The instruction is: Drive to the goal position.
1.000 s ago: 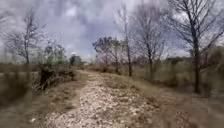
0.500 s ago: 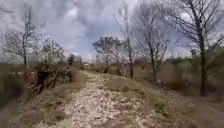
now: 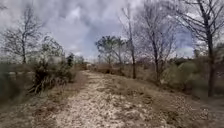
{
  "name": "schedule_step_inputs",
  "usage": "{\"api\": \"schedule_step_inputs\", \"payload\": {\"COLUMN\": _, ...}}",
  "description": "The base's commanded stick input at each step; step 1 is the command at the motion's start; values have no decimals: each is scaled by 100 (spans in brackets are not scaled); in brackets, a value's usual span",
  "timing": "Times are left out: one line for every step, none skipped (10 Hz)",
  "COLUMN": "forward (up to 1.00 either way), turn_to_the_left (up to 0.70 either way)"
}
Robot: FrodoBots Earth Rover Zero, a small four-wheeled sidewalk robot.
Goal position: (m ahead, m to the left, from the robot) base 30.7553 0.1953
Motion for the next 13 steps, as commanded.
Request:
{"api": "schedule_step_inputs", "payload": {"forward": 50, "turn_to_the_left": 0}}
{"api": "schedule_step_inputs", "payload": {"forward": 50, "turn_to_the_left": 0}}
{"api": "schedule_step_inputs", "payload": {"forward": 50, "turn_to_the_left": 0}}
{"api": "schedule_step_inputs", "payload": {"forward": 50, "turn_to_the_left": 0}}
{"api": "schedule_step_inputs", "payload": {"forward": 50, "turn_to_the_left": 0}}
{"api": "schedule_step_inputs", "payload": {"forward": 50, "turn_to_the_left": 0}}
{"api": "schedule_step_inputs", "payload": {"forward": 50, "turn_to_the_left": 0}}
{"api": "schedule_step_inputs", "payload": {"forward": 50, "turn_to_the_left": 0}}
{"api": "schedule_step_inputs", "payload": {"forward": 50, "turn_to_the_left": -5}}
{"api": "schedule_step_inputs", "payload": {"forward": 50, "turn_to_the_left": -26}}
{"api": "schedule_step_inputs", "payload": {"forward": 50, "turn_to_the_left": -45}}
{"api": "schedule_step_inputs", "payload": {"forward": 50, "turn_to_the_left": -50}}
{"api": "schedule_step_inputs", "payload": {"forward": 50, "turn_to_the_left": -47}}
